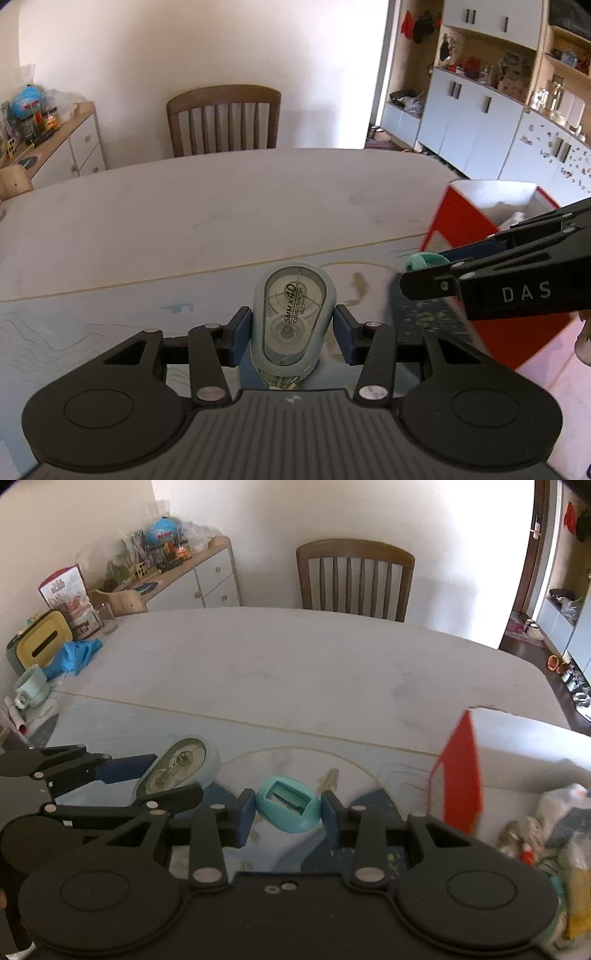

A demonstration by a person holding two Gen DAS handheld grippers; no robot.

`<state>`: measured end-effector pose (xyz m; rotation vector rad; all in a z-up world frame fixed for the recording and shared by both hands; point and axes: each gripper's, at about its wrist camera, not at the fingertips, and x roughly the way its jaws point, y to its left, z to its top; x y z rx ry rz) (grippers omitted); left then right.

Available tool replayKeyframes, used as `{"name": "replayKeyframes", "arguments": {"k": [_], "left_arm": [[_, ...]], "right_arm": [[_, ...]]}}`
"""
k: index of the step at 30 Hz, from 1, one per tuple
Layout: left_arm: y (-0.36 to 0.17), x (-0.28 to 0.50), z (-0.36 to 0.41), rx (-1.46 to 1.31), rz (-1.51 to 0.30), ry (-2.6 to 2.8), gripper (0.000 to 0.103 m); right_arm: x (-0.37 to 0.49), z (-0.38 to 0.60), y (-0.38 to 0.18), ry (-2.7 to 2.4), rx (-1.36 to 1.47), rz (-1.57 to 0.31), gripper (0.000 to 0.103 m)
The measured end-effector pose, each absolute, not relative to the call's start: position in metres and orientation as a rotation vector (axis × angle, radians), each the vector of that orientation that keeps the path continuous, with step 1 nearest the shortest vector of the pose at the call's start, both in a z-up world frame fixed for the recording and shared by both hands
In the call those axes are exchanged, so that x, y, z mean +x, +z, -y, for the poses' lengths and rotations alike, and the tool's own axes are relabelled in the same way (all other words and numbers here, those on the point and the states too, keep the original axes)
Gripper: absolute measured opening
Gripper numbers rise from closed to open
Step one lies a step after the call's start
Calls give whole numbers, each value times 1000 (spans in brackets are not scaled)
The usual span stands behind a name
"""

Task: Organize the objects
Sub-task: 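Carry the tape dispenser and teal clip into the red shoebox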

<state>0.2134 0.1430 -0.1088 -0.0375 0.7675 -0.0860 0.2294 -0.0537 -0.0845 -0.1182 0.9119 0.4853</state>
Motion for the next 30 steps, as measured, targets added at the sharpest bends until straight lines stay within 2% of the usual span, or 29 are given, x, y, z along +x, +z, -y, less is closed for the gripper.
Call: {"name": "replayKeyframes", "arguments": {"k": [15,30], "left_arm": [[-64,193,-76,-34,-753,-179,47],[-60,216,32,24,-736,-262,47]], "right_arm": [[182,132,-53,444,-54,-858,37],[187,237,-60,356,-3,-843,37]]}}
